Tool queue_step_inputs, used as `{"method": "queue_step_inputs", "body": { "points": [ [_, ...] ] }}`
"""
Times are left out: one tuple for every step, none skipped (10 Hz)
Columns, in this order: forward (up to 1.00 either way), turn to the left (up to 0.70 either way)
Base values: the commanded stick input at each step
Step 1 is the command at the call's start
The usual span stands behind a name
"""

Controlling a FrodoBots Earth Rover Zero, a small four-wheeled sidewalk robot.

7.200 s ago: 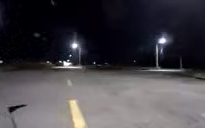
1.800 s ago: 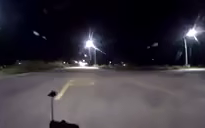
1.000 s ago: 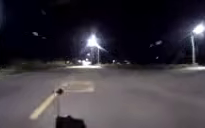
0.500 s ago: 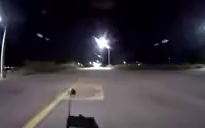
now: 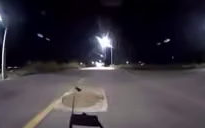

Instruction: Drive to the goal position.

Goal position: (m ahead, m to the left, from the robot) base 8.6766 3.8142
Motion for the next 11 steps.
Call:
{"method": "queue_step_inputs", "body": {
  "points": [
    [0.85,0.00],
    [0.85,0.00],
    [0.85,0.00],
    [0.85,0.00],
    [0.85,0.00],
    [0.85,0.00],
    [0.85,0.00],
    [0.85,0.00],
    [0.85,0.00],
    [0.85,0.00],
    [0.85,0.00]
  ]
}}
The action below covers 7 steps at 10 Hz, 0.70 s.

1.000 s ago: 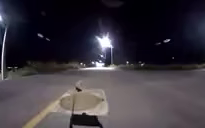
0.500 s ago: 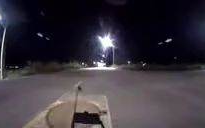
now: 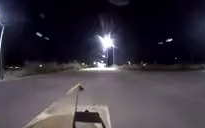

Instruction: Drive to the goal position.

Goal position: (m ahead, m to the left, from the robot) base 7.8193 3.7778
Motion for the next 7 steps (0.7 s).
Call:
{"method": "queue_step_inputs", "body": {
  "points": [
    [0.85,0.00],
    [0.85,0.00],
    [0.85,0.00],
    [0.85,0.01],
    [0.85,0.09],
    [0.85,0.17],
    [0.85,0.25]
  ]
}}
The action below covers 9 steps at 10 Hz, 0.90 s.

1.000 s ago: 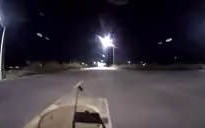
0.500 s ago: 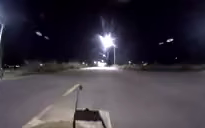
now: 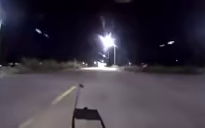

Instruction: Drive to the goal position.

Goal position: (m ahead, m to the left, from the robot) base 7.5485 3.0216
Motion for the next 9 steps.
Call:
{"method": "queue_step_inputs", "body": {
  "points": [
    [0.85,0.27],
    [0.85,0.27],
    [0.85,0.27],
    [0.85,0.27],
    [0.85,0.27],
    [0.85,0.27],
    [0.85,0.27],
    [0.85,0.27],
    [0.85,0.27]
  ]
}}
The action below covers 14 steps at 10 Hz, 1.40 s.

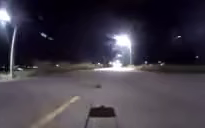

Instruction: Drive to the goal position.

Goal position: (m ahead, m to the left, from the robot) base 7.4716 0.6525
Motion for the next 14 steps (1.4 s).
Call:
{"method": "queue_step_inputs", "body": {
  "points": [
    [0.85,0.27],
    [0.00,0.45],
    [0.00,0.45],
    [0.00,0.45],
    [0.00,0.45],
    [0.00,0.45],
    [0.00,0.45],
    [0.19,0.41],
    [0.59,0.32],
    [0.85,0.21],
    [0.85,0.04],
    [0.85,0.00],
    [0.85,0.00],
    [0.85,0.00]
  ]
}}
